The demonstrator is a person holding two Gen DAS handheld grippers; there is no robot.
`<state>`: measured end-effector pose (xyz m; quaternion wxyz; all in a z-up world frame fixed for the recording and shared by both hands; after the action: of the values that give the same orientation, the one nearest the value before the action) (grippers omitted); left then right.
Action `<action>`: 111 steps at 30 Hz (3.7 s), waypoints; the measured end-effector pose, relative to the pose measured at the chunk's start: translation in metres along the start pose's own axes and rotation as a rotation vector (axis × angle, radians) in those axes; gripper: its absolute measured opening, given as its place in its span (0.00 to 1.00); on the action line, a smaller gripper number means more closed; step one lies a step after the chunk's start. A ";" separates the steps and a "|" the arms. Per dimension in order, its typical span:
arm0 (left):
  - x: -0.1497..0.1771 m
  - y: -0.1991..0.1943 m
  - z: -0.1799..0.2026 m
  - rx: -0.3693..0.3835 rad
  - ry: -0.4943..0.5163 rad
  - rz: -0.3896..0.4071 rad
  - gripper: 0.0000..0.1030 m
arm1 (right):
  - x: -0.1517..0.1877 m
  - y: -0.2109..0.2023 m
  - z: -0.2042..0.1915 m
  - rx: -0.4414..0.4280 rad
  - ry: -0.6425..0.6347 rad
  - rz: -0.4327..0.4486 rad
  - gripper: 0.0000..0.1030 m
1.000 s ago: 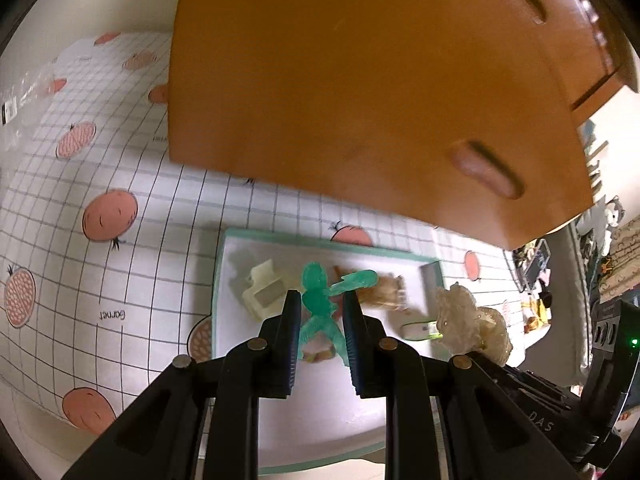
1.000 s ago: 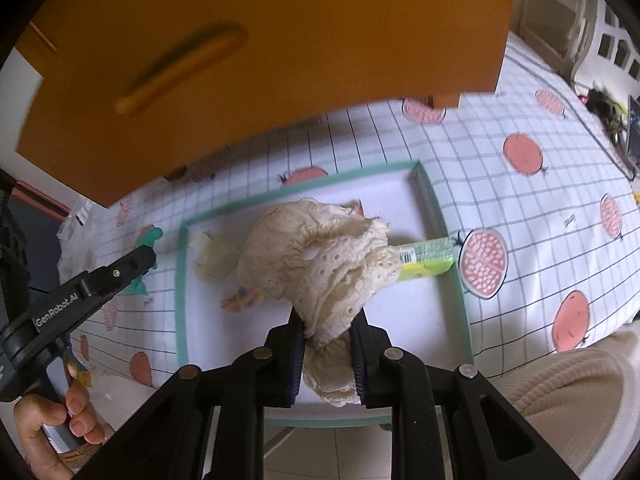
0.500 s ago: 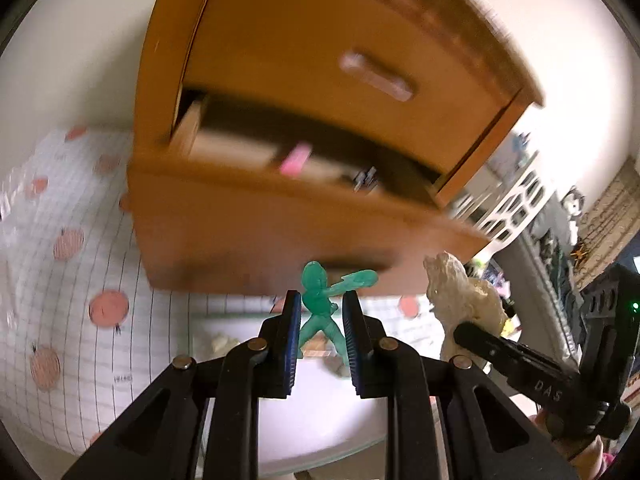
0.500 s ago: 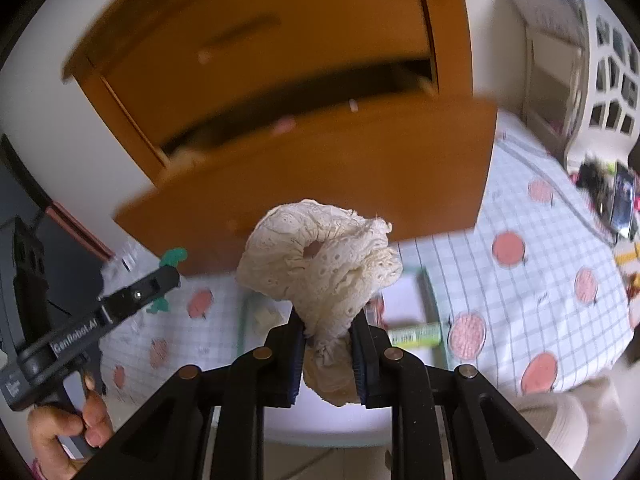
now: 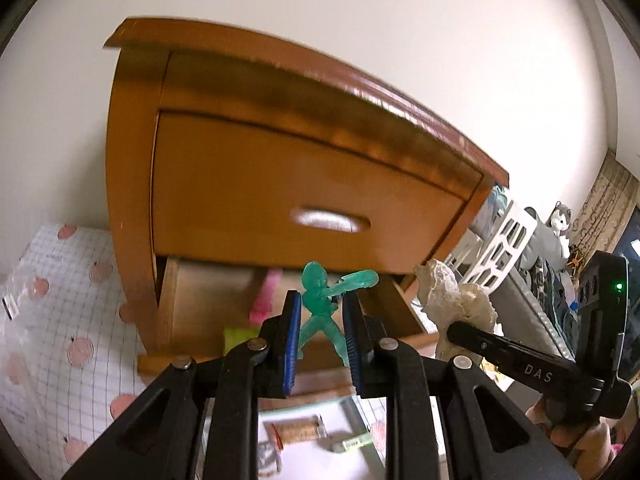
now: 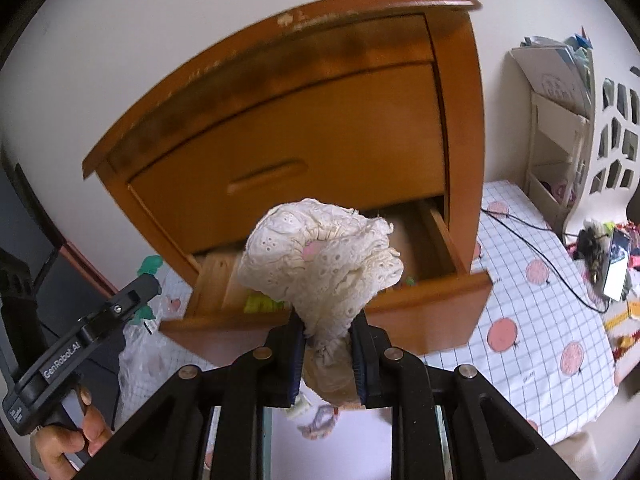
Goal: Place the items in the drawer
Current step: 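Carry the green figure in the left gripper while the right gripper carries the lace cloth to the drawer, then open the left gripper to drop the figure while the right gripper drops the cloth in the drawer, then withdraw both grippers from the drawer back over the white tray, then grasp the rainbow pipe-cleaner loop with the left gripper while the right gripper grasps the green gum box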
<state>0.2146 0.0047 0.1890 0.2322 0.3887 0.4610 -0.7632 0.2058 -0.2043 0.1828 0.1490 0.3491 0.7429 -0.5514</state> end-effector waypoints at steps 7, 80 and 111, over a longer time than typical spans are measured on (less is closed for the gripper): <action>-0.023 0.028 -0.011 -0.049 0.009 -0.017 0.21 | -0.035 0.019 -0.012 0.031 -0.032 -0.013 0.21; 0.138 0.042 -0.012 -0.171 -0.056 -0.110 1.00 | 0.075 0.043 0.073 0.100 -0.077 -0.120 1.00; 0.307 0.163 -0.035 -0.192 -0.077 -0.628 0.91 | 0.184 0.195 0.151 0.290 0.046 -0.523 0.89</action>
<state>0.1630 -0.0394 -0.1539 0.0381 0.1750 0.6190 -0.7647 0.1827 -0.2494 -0.1206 -0.0663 0.1758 0.7244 -0.6633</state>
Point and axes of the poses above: each gripper's, at about its wrist camera, not at the fingertips, and y roughly the way its jaws point, z to its right, x to its underside, the point moved 3 cm from there along y, roughly the way its jaws point, and after that the axes turned 8 degrees about y, right-handed, at the moved point
